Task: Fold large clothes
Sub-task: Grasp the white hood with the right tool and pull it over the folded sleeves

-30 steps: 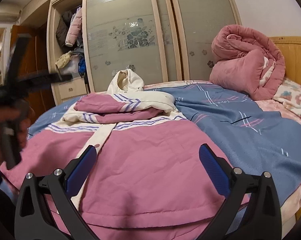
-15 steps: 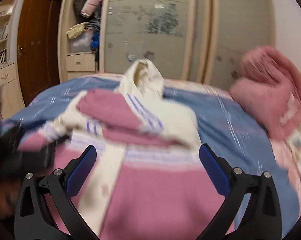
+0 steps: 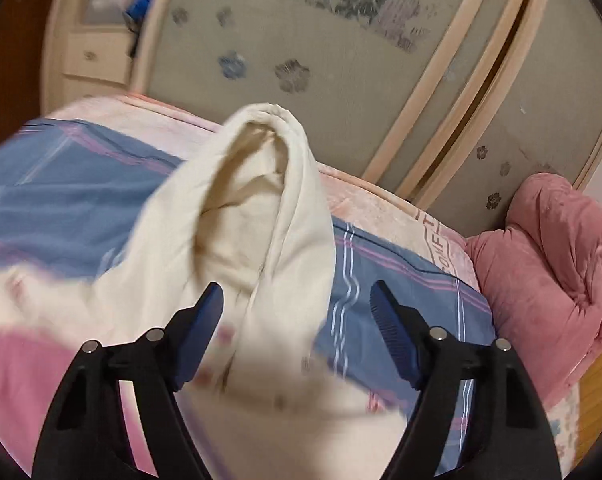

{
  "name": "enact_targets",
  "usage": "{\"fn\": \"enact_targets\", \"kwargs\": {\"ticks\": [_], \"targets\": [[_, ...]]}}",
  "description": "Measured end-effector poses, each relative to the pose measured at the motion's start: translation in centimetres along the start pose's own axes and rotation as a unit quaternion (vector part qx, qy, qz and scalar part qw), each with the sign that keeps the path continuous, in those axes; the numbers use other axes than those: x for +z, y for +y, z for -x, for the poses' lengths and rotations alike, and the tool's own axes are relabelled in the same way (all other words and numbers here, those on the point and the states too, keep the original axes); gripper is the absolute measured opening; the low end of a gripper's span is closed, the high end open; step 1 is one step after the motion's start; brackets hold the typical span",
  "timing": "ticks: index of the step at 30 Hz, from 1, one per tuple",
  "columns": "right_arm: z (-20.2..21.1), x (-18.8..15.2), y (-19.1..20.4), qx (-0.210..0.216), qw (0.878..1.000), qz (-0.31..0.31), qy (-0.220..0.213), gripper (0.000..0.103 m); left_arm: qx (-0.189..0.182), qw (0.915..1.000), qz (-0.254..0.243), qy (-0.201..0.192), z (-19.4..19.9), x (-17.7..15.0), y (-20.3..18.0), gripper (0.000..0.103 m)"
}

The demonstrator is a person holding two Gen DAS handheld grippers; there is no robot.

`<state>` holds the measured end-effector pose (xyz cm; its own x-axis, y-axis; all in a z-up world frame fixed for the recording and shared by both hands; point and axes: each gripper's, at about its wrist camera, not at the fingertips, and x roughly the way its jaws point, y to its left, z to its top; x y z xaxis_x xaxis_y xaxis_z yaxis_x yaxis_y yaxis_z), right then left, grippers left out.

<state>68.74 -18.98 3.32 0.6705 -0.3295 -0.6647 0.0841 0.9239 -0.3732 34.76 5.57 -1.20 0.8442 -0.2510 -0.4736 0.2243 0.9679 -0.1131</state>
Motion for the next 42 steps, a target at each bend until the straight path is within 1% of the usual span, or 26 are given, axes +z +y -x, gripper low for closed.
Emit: {"fn": "enact_targets", "kwargs": {"ticks": [2, 4, 6, 7, 8, 9, 10, 11, 13, 16, 18, 19, 21, 22, 24, 25, 28, 29, 31, 33, 34, 35, 36, 37, 39, 42], "targets": [[-2.5, 1.9, 0.4, -0.022, 1.0, 0.002, 0.011, 0.075, -0.003, 0.9999, 0.015, 0.002, 0.1, -0.1, 0.8, 0.101], [-5.2, 3.3, 0.9, -0.034, 0.999, 0.001, 0.028, 0.075, -0.003, 0.9998, 0.02, -0.001, -0.2, -0.2, 0.9, 0.101], [-7.4, 3.8, 0.8, -0.045, 0.998, -0.004, 0.048, 0.069, 0.0, 0.9999, 0.011, 0.009, -0.9, -0.6, 0.5, 0.101], [-8.1, 4.0, 0.8, -0.045, 0.997, -0.007, 0.055, 0.061, -0.001, 0.9999, 0.007, 0.016, -1.2, -0.8, 0.4, 0.101], [-8.9, 4.0, 0.7, -0.045, 0.997, -0.008, 0.058, 0.049, -0.003, 0.9998, 0.005, 0.02, -1.3, -1.0, 0.2, 0.101], [-9.5, 3.9, 0.4, -0.048, 0.997, -0.012, 0.065, 0.041, -0.006, 0.9997, 0.003, 0.023, -1.3, -1.1, 0.1, 0.101], [-9.6, 3.6, 0.2, -0.044, 0.996, -0.02, 0.071, 0.019, -0.007, 0.9997, 0.001, 0.023, -1.3, -1.2, -0.1, 0.101], [-9.6, 3.7, 0.0, -0.042, 0.996, -0.031, 0.067, 0.006, -0.008, 0.9997, -0.002, 0.022, -1.2, -1.3, -0.2, 0.101], [-8.3, 3.3, -1.5, -0.038, 0.996, -0.066, 0.039, 0.004, -0.009, 0.9998, -0.008, 0.018, -1.0, -1.3, -0.4, 0.101], [-5.8, 2.3, -3.6, -0.029, 0.996, -0.09, 0.001, 0.003, -0.011, 0.9998, -0.004, 0.018, -0.9, -1.2, -0.3, 0.101], [-3.0, 0.6, -5.8, -0.006, 0.992, -0.12, -0.028, 0.003, -0.013, 0.9998, -0.001, 0.016, -0.5, -1.0, -0.3, 0.101], [-1.1, -0.9, -7.1, 0.01, 0.99, -0.134, -0.042, 0.003, -0.013, 0.9998, 0.0, 0.014, -0.4, -0.9, -0.2, 0.101], [1.0, -3.3, -9.0, 0.028, 0.986, -0.155, -0.057, 0.003, -0.016, 0.9998, 0.002, 0.008, 0.1, -0.6, -0.2, 0.101], [2.4, -5.6, -10.3, 0.038, 0.983, -0.169, -0.061, 0.003, -0.018, 0.9998, 0.002, 0.004, 0.4, -0.5, -0.2, 0.101], [3.5, -8.9, -11.7, 0.051, 0.978, -0.196, -0.056, 0.003, -0.02, 0.9998, 0.0, 0.001, 0.8, -0.4, -0.4, 0.101], [3.7, -11.5, -12.8, 0.064, 0.972, -0.221, -0.046, 0.003, -0.022, 0.9997, 0.0, 0.003, 0.8, -0.4, -0.4, 0.101], [2.9, -16.7, -14.1, 0.079, 0.961, -0.263, -0.011, 0.003, -0.033, 0.9994, 0.005, 0.011, 0.8, -0.3, -0.6, 0.101], [2.2, -18.9, -14.3, 0.084, 0.957, -0.277, 0.0, 0.004, -0.036, 0.9993, 0.004, 0.012, 0.8, -0.4, -0.7, 0.101], [1.2, -21.4, -13.8, 0.095, 0.956, -0.275, 0.016, 0.006, -0.04, 0.999, -0.003, 0.019, 0.6, -0.5, -1.0, 0.101], [1.6, -23.0, -13.1, 0.079, 0.962, -0.262, -0.007, 0.024, -0.043, 0.9988, -0.005, 0.024, 0.5, -0.6, -1.1, 0.101], [1.9, -23.4, -13.0, 0.081, 0.961, -0.263, -0.016, 0.046, -0.046, 0.9985, -0.006, 0.028, 0.5, -0.7, -1.1, 0.101], [2.2, -23.8, -13.1, 0.082, 0.959, -0.271, -0.018, 0.077, -0.049, 0.9983, -0.007, 0.031, 0.4, -0.8, -1.1, 0.101], [2.7, -24.1, -13.3, 0.076, 0.955, -0.285, -0.02, 0.086, -0.052, 0.998, -0.007, 0.036, 0.2, -0.8, -1.2, 0.101], [3.2, -24.5, -13.6, 0.073, 0.951, -0.299, -0.029, 0.092, -0.054, 0.9978, -0.006, 0.039, 0.1, -0.9, -1.2, 0.101], [4.2, -24.9, -14.2, 0.09, 0.946, -0.311, -0.03, 0.093, -0.057, 0.9972, -0.002, 0.048, -0.3, -1.0, -1.1, 0.101], [7.1, -25.8, -14.6, 0.115, 0.94, -0.316, -0.054, 0.094, -0.058, 0.9968, -0.002, 0.055, -0.6, -1.2, -1.2, 0.101]]}}
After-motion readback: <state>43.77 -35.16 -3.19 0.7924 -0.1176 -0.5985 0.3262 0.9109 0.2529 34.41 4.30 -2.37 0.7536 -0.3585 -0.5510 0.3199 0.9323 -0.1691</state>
